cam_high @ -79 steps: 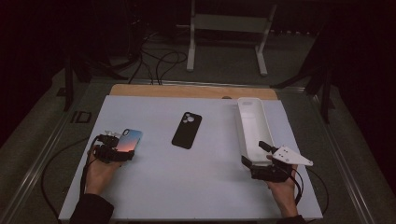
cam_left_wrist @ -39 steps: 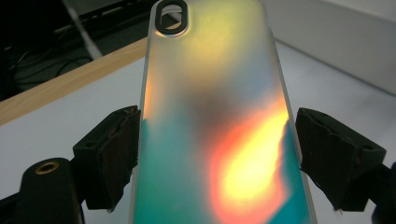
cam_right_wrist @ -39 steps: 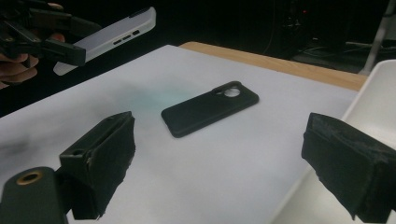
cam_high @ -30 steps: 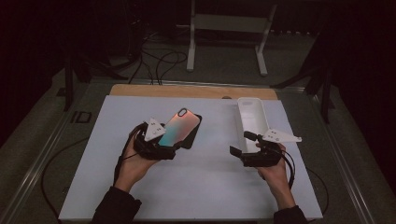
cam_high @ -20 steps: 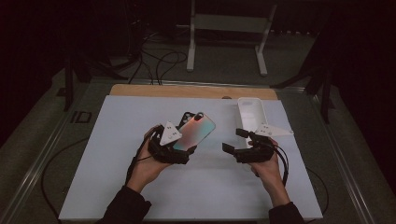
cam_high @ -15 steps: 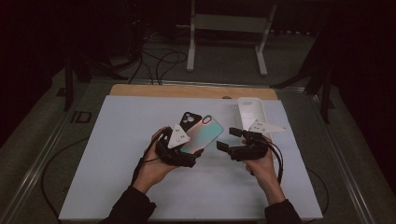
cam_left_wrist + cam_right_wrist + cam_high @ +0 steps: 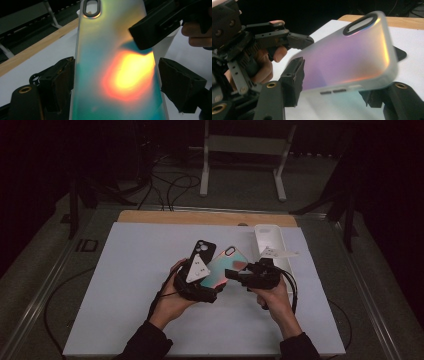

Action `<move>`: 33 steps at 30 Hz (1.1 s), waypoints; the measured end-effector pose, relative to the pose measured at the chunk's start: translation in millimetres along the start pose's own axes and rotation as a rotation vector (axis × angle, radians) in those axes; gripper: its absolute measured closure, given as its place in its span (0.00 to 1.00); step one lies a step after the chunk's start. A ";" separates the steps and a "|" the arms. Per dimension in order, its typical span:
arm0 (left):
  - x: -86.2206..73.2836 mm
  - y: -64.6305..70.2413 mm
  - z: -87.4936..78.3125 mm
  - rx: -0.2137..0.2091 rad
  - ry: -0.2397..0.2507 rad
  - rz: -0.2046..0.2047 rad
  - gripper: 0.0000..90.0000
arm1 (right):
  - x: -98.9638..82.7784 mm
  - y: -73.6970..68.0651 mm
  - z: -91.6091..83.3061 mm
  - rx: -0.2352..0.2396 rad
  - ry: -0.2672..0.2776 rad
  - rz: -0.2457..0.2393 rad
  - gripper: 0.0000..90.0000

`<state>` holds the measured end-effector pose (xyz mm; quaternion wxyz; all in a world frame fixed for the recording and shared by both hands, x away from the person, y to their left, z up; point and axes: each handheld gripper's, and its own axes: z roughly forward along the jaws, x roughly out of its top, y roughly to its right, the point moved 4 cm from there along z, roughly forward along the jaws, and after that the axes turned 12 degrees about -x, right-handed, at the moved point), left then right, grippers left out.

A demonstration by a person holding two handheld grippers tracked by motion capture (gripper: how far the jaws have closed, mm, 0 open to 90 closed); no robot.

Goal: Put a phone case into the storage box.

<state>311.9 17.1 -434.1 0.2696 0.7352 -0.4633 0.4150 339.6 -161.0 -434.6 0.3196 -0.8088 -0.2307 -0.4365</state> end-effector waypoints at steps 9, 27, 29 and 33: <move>-2.0 3.7 7.3 -0.006 -0.016 -0.005 0.19 | 2.5 -7.9 2.1 0.027 -0.004 0.019 0.75; -13.0 -4.4 3.1 -0.032 -0.034 -0.065 0.20 | 2.5 -10.1 -1.0 0.048 0.022 0.009 0.96; -14.8 -7.1 0.5 -0.054 -0.026 -0.089 0.20 | 2.6 -10.2 -2.3 0.047 0.025 -0.003 0.96; -18.4 -10.4 -3.1 -0.074 -0.021 -0.114 0.19 | 2.6 -12.0 -4.3 0.051 0.026 -0.022 0.96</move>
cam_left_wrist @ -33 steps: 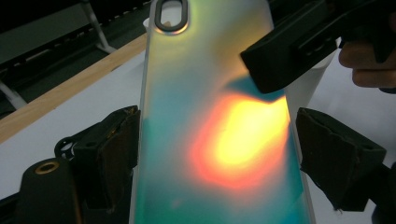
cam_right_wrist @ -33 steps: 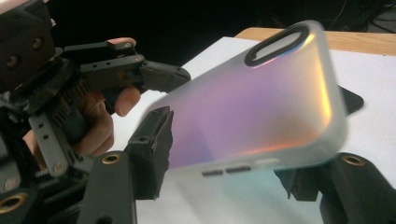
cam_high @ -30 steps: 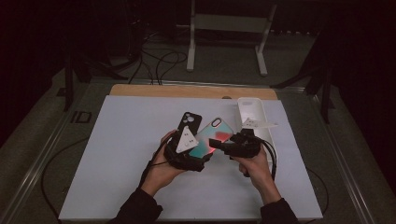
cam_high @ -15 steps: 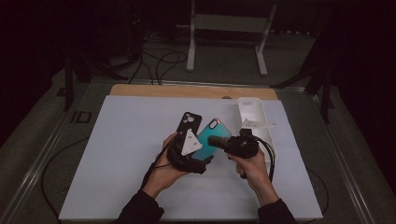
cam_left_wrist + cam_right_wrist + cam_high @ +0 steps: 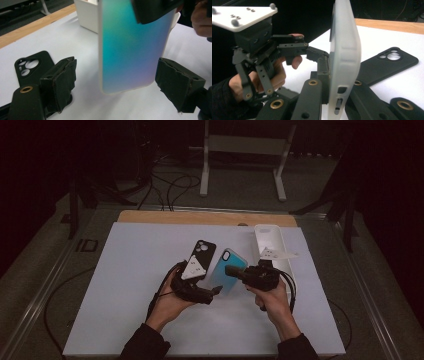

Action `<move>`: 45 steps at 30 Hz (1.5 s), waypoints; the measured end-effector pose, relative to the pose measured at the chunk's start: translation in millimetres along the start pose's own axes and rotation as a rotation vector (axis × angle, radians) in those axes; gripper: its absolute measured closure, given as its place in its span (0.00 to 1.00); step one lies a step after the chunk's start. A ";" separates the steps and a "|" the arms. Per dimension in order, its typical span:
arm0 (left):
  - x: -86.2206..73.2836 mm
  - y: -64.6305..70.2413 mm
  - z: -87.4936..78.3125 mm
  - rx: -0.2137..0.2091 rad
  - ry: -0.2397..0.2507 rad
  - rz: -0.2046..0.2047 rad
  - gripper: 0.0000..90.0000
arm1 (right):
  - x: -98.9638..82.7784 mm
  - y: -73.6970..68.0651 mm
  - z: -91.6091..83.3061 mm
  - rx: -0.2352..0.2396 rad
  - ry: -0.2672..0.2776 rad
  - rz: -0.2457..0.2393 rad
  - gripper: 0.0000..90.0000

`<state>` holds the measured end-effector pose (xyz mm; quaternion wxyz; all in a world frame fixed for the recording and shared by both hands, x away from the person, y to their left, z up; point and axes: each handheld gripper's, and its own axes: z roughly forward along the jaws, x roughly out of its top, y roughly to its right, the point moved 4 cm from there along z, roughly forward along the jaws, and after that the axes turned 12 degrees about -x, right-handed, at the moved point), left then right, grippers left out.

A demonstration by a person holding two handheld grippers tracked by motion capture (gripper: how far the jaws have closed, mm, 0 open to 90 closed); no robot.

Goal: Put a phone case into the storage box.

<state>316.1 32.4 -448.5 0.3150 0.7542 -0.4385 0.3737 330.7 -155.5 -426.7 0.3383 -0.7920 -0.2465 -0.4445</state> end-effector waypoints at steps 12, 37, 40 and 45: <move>-7.0 1.3 -4.8 -0.085 0.020 -0.017 0.14 | 4.4 -6.9 -4.7 0.033 0.026 -0.041 0.95; -16.0 7.4 2.9 -0.275 0.013 -0.031 0.33 | 8.7 -27.2 -5.3 0.196 0.047 -0.109 0.95; -15.9 7.1 1.2 -0.293 0.031 -0.032 0.42 | 7.8 -26.7 -4.2 0.192 0.041 -0.122 0.95; -18.7 9.8 0.5 -0.315 0.014 -0.009 0.55 | 7.2 -24.2 -5.2 0.182 0.034 -0.137 0.94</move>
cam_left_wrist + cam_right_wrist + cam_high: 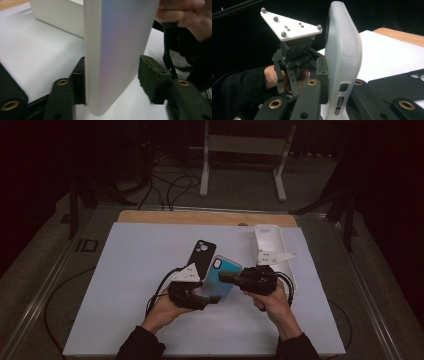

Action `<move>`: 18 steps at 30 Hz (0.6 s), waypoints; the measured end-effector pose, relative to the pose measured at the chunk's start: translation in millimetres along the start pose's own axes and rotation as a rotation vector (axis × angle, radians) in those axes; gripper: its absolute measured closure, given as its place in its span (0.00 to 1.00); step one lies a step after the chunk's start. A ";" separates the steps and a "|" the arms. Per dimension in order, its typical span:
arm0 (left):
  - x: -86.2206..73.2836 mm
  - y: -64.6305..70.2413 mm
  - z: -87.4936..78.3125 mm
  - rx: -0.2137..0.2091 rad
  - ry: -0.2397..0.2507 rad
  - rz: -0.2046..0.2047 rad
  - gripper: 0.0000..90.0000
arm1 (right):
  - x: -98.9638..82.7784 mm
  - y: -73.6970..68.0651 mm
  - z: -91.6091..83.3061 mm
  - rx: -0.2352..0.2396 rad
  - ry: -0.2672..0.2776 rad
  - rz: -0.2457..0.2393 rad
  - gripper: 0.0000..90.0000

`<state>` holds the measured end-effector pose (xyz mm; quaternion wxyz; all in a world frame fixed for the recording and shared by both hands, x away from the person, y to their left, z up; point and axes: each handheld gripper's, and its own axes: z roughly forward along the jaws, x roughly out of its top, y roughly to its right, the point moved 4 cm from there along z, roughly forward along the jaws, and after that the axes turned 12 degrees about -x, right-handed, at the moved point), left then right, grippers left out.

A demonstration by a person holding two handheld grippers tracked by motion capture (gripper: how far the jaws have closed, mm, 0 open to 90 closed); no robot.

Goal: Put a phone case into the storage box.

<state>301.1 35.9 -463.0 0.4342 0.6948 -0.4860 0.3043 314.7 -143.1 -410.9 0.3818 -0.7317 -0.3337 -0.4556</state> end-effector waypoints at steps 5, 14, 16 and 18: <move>-3.0 3.3 4.3 -0.008 -0.028 0.021 0.70 | -1.1 1.7 -1.1 -0.042 -0.024 -0.030 0.80; -3.1 4.0 7.6 -0.018 -0.036 0.025 0.89 | -2.6 0.8 2.5 -0.101 -0.036 -0.043 0.50; -3.3 4.1 7.7 -0.003 -0.037 0.028 0.89 | -3.1 1.2 3.7 -0.115 -0.043 -0.049 0.45; -3.7 3.3 6.5 0.007 -0.029 0.022 0.90 | -3.3 2.6 4.0 -0.140 -0.047 -0.044 0.41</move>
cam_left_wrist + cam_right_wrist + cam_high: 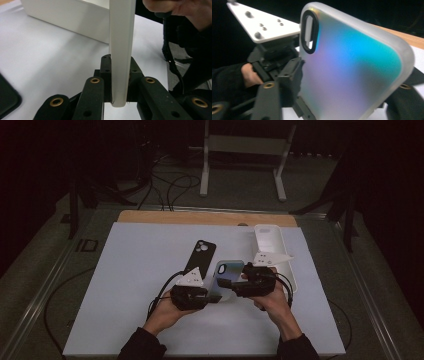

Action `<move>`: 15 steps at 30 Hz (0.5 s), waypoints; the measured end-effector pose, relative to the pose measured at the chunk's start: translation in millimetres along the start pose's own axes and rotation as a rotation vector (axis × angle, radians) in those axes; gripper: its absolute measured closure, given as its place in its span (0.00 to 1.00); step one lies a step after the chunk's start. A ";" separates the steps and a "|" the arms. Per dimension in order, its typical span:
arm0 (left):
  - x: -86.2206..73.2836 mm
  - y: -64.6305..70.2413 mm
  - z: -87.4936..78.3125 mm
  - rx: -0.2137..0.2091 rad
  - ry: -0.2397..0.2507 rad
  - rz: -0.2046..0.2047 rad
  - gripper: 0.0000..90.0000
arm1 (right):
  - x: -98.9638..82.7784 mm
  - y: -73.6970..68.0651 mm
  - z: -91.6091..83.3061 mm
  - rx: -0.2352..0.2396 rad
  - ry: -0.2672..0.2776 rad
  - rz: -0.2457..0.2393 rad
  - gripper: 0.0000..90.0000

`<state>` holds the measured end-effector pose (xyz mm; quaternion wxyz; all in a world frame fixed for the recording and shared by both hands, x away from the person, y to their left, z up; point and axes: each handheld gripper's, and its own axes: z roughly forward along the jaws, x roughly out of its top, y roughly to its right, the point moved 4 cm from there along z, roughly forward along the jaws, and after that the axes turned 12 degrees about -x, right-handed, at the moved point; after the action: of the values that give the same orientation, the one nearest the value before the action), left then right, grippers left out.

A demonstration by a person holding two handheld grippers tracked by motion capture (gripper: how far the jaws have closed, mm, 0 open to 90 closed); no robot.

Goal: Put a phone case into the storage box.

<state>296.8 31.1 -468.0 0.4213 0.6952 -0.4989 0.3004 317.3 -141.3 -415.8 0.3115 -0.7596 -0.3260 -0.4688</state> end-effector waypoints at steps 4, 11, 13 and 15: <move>-0.7 -1.5 -1.1 0.034 0.003 0.001 0.90 | -0.7 2.0 -0.5 -0.046 -0.006 0.010 0.31; -1.3 -5.0 -3.5 0.094 0.008 -0.008 0.90 | -0.6 1.4 -0.4 -0.109 -0.018 0.016 0.15; -1.6 -6.0 -4.8 0.107 0.016 -0.016 0.90 | -0.3 1.3 -1.4 -0.127 -0.019 0.021 0.14; -1.9 -7.1 -6.0 0.124 0.025 -0.023 0.90 | 0.1 2.4 -1.9 -0.153 -0.019 0.034 0.12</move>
<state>302.9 38.2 -468.8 0.3871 0.7219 -0.4658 0.3347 318.2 -144.1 -415.4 0.2575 -0.7910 -0.2791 -0.4796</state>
